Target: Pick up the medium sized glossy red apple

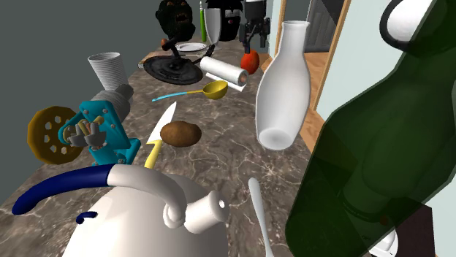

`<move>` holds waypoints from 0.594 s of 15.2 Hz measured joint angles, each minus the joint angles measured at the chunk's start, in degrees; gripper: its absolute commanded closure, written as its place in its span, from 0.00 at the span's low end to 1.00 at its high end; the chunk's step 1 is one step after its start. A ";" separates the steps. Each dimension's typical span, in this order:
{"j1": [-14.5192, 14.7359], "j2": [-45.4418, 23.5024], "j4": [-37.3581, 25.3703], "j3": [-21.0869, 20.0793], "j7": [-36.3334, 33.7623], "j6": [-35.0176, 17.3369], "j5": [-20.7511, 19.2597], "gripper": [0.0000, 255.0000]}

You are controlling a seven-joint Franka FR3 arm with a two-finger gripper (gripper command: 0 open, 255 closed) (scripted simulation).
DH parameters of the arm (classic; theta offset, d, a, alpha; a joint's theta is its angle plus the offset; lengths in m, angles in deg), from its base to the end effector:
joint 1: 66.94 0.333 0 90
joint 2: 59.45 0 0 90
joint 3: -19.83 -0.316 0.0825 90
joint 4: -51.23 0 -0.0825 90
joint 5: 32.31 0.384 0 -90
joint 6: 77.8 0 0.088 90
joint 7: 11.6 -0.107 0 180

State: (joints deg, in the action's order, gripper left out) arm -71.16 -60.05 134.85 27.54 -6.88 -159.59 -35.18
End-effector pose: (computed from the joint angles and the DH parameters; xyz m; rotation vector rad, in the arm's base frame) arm 0.5300 -0.1176 0.6584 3.0895 -0.2041 -0.0763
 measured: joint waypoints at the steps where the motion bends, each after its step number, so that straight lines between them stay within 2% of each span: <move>1: -0.26 -2.24 -2.71 0.25 0.04 0.40 0.30 0.00; 3: -1.08 -7.67 -10.88 0.87 0.61 3.01 1.09 0.00; 4: -1.16 -8.52 -11.83 0.91 0.51 3.11 1.22 0.00; 9: -1.18 -7.86 -7.50 0.95 0.33 -0.60 1.15 0.00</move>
State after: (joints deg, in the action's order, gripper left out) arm -72.33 -67.90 127.35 28.49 -6.55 -160.19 -34.04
